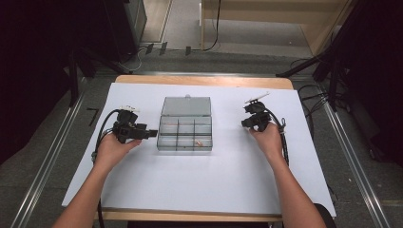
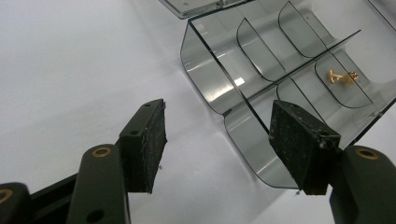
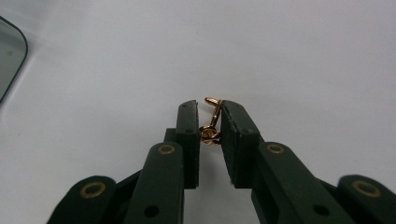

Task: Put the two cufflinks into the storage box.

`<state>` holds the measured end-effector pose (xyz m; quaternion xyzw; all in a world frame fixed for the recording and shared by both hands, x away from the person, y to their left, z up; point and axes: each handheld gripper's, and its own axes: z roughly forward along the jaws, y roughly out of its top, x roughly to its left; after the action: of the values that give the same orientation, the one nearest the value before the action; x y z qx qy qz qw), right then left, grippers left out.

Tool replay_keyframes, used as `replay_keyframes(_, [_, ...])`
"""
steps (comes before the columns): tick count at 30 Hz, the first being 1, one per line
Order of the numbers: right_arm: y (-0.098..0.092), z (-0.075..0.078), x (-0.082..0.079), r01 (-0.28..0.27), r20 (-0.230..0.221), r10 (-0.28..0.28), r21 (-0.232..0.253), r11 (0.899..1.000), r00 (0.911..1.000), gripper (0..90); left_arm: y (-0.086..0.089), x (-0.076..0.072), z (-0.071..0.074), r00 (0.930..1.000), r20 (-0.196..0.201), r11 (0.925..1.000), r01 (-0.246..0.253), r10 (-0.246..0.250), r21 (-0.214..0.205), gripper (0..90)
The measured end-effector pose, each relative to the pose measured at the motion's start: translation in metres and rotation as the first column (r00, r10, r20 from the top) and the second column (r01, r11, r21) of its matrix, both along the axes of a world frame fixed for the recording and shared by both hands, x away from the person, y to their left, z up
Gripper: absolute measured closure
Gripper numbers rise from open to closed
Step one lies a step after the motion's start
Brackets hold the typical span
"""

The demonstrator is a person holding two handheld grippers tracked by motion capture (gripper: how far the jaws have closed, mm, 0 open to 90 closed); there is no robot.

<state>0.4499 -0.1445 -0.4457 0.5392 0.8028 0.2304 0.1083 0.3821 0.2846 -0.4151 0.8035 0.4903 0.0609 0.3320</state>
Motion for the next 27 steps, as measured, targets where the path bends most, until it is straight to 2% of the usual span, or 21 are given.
replay_keyframes(4, [0.001,0.004,-0.002,-0.004,0.01,0.004,0.022,1.0,0.9999,79.1,0.0,0.0,0.0,1.0,-0.001,1.0,-0.002,0.002,0.0,37.4])
replay_keyframes(18, [0.009,0.018,-0.012,-0.044,0.049,0.042,0.052,0.998,0.9979,79.1,0.001,0.0,0.0,1.0,0.004,1.0,-0.003,0.003,-0.003,37.4])
replay_keyframes(27, [0.021,0.027,-0.021,-0.106,0.079,0.099,0.077,0.991,0.9919,79.1,0.0,0.0,0.0,1.0,0.003,1.0,-0.001,0.001,0.001,37.4])
